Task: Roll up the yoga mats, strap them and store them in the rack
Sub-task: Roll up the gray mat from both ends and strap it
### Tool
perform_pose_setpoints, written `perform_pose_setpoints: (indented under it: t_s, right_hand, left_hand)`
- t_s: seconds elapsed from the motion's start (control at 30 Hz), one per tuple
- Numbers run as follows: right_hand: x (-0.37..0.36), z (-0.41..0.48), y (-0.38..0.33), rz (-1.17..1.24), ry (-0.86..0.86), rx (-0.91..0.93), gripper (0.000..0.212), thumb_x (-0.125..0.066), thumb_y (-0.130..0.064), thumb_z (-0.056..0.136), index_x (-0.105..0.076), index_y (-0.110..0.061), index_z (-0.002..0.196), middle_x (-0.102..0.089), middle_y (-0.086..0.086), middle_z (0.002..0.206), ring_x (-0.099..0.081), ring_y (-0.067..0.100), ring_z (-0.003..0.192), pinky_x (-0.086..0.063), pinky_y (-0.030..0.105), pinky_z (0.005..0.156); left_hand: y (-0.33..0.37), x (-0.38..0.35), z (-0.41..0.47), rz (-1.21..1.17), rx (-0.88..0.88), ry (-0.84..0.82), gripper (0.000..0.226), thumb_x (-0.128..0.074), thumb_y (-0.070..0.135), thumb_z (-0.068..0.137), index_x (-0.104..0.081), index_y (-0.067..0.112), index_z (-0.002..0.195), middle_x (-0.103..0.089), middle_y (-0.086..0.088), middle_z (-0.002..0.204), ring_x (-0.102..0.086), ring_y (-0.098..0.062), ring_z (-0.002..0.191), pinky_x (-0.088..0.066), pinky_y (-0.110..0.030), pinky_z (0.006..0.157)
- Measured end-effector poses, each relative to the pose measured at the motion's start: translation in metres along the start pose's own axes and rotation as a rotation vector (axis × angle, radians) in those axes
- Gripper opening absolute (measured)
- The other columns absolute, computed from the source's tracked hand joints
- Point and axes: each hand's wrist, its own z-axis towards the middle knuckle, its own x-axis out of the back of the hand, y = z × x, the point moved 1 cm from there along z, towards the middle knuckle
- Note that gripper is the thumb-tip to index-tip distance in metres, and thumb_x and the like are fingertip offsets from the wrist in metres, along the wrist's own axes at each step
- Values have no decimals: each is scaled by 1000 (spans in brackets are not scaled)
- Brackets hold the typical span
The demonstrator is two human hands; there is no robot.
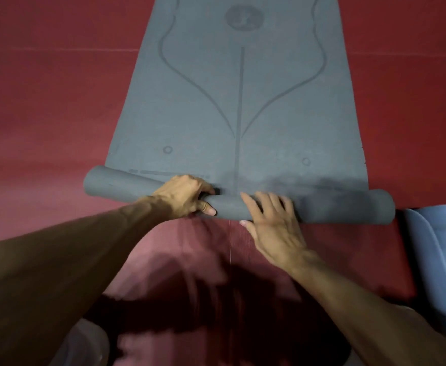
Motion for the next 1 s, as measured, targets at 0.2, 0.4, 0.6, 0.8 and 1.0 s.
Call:
perform_pose_setpoints:
  t_s: [0.2, 0.4, 0.6, 0.8, 1.0]
  right_hand:
    - [-12, 10, 10, 39, -20, -70, 48, -41, -41, 86, -57, -26, 128, -57, 5, 113, -47, 24, 104, -29, 39, 95]
    - [-10, 35, 18, 186, -17, -129, 47, -39, -43, 83, -67, -31, 119, -60, -5, 98, -46, 17, 90, -26, 32, 83]
    - [0, 53, 28, 213, -227, -137, 52, -37, -45, 85, -57, -35, 132, -49, 2, 110, -42, 23, 105, -25, 35, 94]
    - [2, 70, 34, 222, -212, -158, 36, -55, -33, 92, -50, -21, 125, -52, 1, 117, -45, 24, 110, -30, 36, 94]
    - [-4, 71, 33, 75, -37, -120, 29, -36, -40, 88, -58, -22, 92, -55, 2, 94, -51, 26, 89, -27, 36, 81]
  left_hand:
    - [-4, 4, 11, -150, 140, -39, 42, -66, 55, 79, -60, 30, 113, -67, 0, 97, -61, -21, 95, -42, -30, 75]
    - [5, -4, 5, 58, 122, 192, 38, -41, 52, 96, -61, 30, 119, -55, 2, 119, -44, -19, 115, -27, -30, 93]
    - [14, -40, -20, -19, 183, 456, 68, -23, 59, 86, -54, 20, 132, -52, -4, 124, -44, -26, 125, -8, -36, 114]
    - [14, -28, 1, 42, 218, 428, 72, -17, 66, 82, -56, 23, 125, -55, -2, 116, -48, -24, 115, -14, -40, 109]
    - [1, -17, 21, 167, 163, 367, 59, -21, 64, 90, -56, 25, 117, -57, -1, 106, -51, -24, 107, -21, -40, 97]
